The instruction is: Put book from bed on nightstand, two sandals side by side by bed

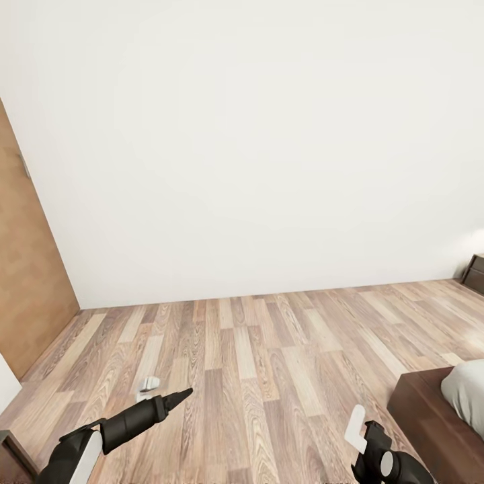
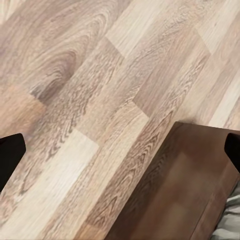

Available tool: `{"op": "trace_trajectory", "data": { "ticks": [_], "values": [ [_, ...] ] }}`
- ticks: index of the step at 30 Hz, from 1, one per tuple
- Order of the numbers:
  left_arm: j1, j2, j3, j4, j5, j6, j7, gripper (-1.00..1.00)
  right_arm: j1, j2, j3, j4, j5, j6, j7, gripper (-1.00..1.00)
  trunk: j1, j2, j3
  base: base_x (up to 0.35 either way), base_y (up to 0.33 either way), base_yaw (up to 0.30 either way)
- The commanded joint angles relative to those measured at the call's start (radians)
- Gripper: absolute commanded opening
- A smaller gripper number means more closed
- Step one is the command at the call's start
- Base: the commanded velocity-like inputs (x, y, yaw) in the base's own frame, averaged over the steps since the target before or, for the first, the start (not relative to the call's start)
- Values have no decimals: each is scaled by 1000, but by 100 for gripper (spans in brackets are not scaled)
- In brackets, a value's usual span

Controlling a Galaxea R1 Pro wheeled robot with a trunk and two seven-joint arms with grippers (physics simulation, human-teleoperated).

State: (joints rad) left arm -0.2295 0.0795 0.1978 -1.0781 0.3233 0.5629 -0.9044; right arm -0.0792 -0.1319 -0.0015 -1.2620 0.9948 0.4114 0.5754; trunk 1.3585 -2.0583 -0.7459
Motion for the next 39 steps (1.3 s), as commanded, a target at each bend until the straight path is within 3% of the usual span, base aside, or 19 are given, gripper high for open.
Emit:
{"op": "trace_trajectory", "data": {
  "ticks": [1,21,25,27,30,39],
  "values": [
    [-1,0,0,1,6,7,0,100,-1,0,0,-2,8,1,8,100,4,-8,-4,0,0,0],
    [-1,-5,-4,1,10,10,-6,100,-1,0,0,0,8,1,9,100,80,-148,-67,0,0,0],
    [-1,-3,-2,1,28,10,-83,100,-1,0,0,0,8,1,8,100,96,-176,-79,0,0,0],
    [-1,0,-1,1,35,10,-183,100,-1,0,0,0,9,1,8,100,103,-190,-86,0,0,0],
    [-1,3,0,1,38,11,-247,100,-1,1,0,0,10,1,8,100,115,-211,-95,0,0,0],
    [-1,3,0,3,37,10,-277,100,-1,2,0,0,10,1,8,100,149,-274,-123,0,0,0]
  ]
}}
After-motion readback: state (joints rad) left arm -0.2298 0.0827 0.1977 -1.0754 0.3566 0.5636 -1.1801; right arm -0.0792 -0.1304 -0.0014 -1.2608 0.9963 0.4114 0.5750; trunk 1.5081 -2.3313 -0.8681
